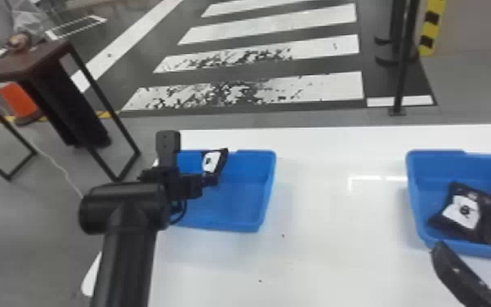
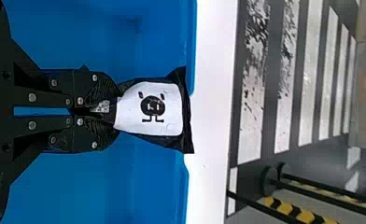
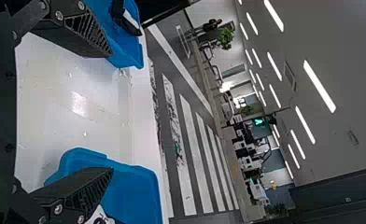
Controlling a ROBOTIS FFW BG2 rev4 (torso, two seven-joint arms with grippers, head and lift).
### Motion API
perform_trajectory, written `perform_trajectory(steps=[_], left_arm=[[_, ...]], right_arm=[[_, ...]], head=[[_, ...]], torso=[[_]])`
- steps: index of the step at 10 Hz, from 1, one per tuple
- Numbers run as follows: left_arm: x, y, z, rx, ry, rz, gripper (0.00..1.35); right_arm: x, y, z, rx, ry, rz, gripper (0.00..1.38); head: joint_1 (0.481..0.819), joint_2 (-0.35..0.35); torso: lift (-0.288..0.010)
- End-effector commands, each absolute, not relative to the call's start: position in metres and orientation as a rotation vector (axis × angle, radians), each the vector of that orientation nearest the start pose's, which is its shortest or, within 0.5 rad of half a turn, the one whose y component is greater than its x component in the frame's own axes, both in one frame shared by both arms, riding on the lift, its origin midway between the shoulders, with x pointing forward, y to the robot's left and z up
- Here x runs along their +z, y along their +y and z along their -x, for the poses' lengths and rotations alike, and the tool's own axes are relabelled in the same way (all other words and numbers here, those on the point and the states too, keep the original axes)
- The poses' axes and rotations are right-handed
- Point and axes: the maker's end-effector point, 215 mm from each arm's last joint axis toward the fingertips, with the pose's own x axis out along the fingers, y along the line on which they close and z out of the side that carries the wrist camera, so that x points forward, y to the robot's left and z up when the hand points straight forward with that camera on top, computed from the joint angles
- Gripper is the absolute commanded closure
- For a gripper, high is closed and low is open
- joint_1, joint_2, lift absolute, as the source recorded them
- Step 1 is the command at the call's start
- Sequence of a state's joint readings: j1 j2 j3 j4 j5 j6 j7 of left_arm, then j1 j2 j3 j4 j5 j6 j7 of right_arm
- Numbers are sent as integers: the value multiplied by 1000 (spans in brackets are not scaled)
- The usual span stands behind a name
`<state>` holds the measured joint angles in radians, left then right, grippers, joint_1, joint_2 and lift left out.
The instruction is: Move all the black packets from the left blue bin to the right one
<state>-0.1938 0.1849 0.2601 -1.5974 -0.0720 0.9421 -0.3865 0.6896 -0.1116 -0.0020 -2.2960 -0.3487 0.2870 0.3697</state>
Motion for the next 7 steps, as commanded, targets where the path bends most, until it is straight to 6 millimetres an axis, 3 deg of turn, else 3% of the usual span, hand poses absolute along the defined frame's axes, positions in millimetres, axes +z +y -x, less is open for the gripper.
perform_trajectory(steps=[1, 5, 7], left_arm=[[-415, 355, -553, -79, 607, 41, 1219], [-343, 213, -508, -382, 432, 44, 1219], [-332, 150, -490, -522, 406, 87, 1219]], right_arm=[[-324, -128, -373, 490, 183, -288, 165], [-284, -102, -388, 574, 106, -331, 165], [-276, -79, -392, 637, 102, -377, 163]], head=[[695, 313], [695, 195], [695, 142]], torso=[[-140], [-140], [-140]])
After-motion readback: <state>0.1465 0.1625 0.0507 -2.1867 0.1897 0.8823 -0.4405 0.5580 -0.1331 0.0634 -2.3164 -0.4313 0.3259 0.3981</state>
